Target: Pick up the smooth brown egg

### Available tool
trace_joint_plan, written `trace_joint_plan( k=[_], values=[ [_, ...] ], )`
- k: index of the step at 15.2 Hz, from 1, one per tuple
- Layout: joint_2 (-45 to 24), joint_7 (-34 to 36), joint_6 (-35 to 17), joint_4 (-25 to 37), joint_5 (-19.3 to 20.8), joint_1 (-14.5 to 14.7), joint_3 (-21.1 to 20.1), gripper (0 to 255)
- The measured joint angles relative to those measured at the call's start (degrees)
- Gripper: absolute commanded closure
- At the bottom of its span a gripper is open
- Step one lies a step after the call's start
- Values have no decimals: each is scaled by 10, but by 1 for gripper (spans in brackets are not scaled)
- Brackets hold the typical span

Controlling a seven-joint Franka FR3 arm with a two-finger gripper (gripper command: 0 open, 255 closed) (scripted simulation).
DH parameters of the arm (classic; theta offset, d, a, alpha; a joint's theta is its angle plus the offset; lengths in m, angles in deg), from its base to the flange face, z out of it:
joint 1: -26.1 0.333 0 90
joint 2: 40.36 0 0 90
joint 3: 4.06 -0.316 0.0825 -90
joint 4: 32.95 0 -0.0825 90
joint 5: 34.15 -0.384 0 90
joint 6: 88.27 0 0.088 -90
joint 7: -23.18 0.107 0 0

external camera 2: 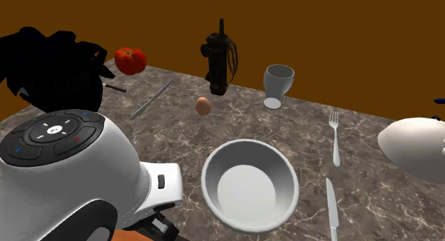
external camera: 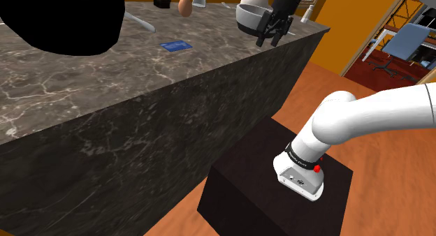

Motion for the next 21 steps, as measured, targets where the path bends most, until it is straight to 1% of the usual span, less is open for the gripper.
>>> trace_joint_plan(
  k=[1, 3, 7, 9, 13, 15, 16, 21],
  values=[
    [0, 0, 0, 0, 0, 0, 0, 0],
    [-23, 1, -13, 14, -3, 2, 0, 0],
    [-100, 2, -50, 65, -13, 8, 0, 0],
    [-148, 3, -57, 111, -18, 12, 0, 0],
    [-228, 1, -77, 182, -28, 16, 2, 0],
    [-271, 2, -79, 230, -33, 19, 2, 0],
    [-286, 3, -85, 241, -36, 20, 2, 0],
    [-395, 6, -73, 376, -50, 24, 3, 0]
  ],
)
